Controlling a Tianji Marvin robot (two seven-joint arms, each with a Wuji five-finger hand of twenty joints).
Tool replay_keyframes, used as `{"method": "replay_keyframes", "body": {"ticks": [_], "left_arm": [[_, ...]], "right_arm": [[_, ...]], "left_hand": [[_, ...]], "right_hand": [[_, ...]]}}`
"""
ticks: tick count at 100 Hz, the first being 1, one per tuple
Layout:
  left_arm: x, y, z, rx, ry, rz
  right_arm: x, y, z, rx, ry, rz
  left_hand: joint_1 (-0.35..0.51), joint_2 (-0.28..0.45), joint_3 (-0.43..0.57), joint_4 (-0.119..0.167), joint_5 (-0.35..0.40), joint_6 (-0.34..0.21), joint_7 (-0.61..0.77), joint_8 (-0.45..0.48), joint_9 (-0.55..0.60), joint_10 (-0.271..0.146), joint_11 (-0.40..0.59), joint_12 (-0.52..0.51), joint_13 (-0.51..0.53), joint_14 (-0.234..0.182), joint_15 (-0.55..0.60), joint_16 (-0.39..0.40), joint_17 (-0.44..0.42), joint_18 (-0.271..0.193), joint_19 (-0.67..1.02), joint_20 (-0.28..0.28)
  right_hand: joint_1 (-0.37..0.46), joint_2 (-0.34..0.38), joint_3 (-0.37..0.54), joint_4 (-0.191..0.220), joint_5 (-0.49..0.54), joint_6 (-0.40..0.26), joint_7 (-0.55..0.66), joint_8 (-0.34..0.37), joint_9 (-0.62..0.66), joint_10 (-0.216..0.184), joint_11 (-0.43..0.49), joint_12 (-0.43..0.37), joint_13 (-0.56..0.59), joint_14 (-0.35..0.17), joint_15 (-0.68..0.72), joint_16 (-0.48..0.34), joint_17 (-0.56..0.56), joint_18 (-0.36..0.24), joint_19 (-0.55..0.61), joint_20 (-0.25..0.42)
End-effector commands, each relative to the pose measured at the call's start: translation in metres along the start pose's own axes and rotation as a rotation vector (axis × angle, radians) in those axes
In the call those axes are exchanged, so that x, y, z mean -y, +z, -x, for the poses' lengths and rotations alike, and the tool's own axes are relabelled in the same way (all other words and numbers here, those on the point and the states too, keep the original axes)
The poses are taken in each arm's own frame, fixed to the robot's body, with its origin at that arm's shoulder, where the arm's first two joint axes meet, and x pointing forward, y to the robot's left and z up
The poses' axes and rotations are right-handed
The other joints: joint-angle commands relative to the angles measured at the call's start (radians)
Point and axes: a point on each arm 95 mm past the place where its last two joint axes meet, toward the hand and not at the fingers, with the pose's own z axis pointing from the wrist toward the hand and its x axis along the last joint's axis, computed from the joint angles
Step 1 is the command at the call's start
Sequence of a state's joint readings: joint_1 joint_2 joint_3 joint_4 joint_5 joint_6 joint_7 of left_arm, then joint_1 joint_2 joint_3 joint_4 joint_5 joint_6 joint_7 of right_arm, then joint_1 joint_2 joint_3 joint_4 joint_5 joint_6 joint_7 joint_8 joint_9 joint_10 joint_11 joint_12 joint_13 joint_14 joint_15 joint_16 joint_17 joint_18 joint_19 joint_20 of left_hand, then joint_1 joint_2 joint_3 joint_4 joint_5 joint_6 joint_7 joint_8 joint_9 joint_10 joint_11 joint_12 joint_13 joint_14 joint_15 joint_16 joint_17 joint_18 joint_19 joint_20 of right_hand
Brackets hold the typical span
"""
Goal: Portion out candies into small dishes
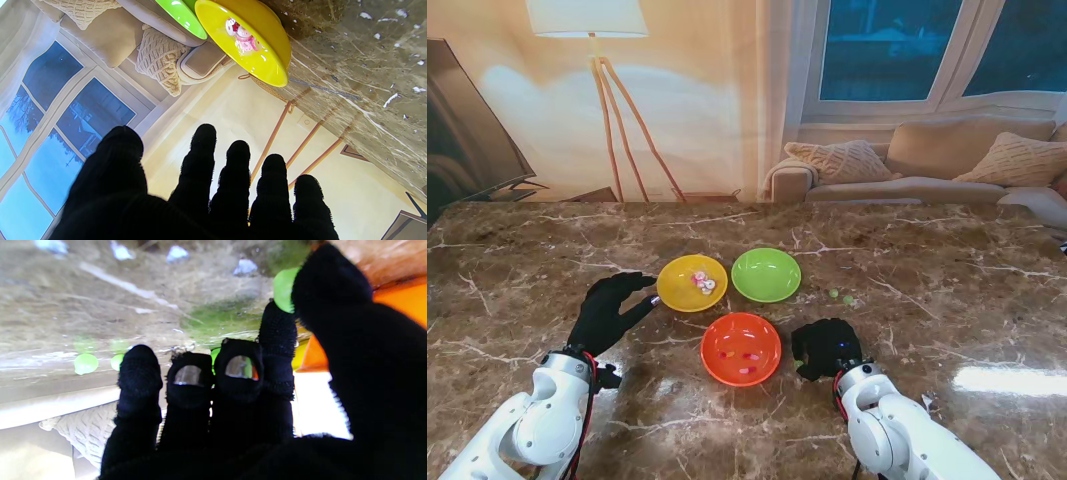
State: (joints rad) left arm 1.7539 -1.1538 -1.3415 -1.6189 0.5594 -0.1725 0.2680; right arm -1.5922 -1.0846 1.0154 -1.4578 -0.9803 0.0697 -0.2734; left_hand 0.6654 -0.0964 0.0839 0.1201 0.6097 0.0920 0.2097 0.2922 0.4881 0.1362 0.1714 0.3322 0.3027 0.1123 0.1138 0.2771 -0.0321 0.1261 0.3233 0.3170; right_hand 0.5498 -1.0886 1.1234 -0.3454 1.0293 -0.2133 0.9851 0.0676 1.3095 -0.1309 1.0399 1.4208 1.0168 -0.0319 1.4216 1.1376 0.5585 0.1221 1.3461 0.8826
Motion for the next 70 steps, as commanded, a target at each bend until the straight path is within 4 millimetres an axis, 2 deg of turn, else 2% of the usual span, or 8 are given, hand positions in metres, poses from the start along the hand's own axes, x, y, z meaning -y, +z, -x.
{"method": "replay_keyframes", "body": {"ticks": [1, 46, 67, 70], "left_arm": [[-0.0023, -0.0019, 0.0005, 0.004, -0.002, 0.006], [-0.0021, -0.0015, 0.0008, 0.004, 0.0, 0.0], [-0.0016, -0.0015, 0.001, 0.005, 0.001, -0.003], [-0.0015, -0.0015, 0.0011, 0.005, 0.001, -0.004]], "right_arm": [[0.0087, -0.004, 0.0018, 0.008, 0.002, -0.035], [0.0082, -0.0039, 0.0032, -0.008, 0.011, -0.04], [0.0011, -0.0049, 0.0028, -0.018, 0.007, -0.022], [0.0003, -0.0049, 0.003, -0.02, 0.005, -0.021]], "left_hand": [[0.002, 0.036, -0.022, -0.001, -0.006, -0.012, 0.003, 0.02, 0.024, 0.014, 0.014, 0.018, 0.007, 0.004, -0.007, 0.015, -0.01, -0.023, -0.02, 0.013], [0.001, 0.038, -0.024, -0.002, -0.008, -0.014, 0.002, 0.019, 0.018, 0.013, 0.012, 0.03, 0.004, 0.004, -0.009, 0.021, -0.015, -0.021, -0.019, 0.01], [0.001, 0.038, -0.025, -0.002, -0.008, -0.013, 0.003, 0.02, 0.02, 0.014, 0.012, 0.032, 0.004, 0.003, -0.009, 0.022, -0.015, -0.02, -0.021, 0.009], [0.001, 0.038, -0.025, -0.002, -0.009, -0.012, 0.002, 0.019, 0.019, 0.014, 0.012, 0.032, 0.004, 0.004, -0.01, 0.022, -0.016, -0.02, -0.021, 0.009]], "right_hand": [[0.042, 0.023, 0.002, -0.022, 0.053, -0.061, 0.074, 0.015, 0.048, -0.007, 0.033, 0.0, 0.031, -0.044, 0.038, 0.01, -0.002, 0.014, 0.043, -0.001], [0.088, 0.086, 0.018, 0.011, 0.054, -0.07, 0.09, 0.056, 0.038, 0.012, 0.054, 0.045, 0.018, -0.036, 0.026, 0.008, -0.017, 0.016, 0.029, -0.005], [0.09, 0.097, 0.022, 0.015, 0.051, -0.089, 0.093, 0.118, 0.038, 0.014, 0.05, 0.069, 0.013, -0.036, 0.023, 0.01, -0.021, 0.015, 0.024, -0.005], [0.09, 0.098, 0.024, 0.015, 0.053, -0.091, 0.078, 0.148, 0.038, 0.015, 0.049, 0.079, 0.013, -0.036, 0.023, 0.011, -0.021, 0.016, 0.024, -0.004]]}}
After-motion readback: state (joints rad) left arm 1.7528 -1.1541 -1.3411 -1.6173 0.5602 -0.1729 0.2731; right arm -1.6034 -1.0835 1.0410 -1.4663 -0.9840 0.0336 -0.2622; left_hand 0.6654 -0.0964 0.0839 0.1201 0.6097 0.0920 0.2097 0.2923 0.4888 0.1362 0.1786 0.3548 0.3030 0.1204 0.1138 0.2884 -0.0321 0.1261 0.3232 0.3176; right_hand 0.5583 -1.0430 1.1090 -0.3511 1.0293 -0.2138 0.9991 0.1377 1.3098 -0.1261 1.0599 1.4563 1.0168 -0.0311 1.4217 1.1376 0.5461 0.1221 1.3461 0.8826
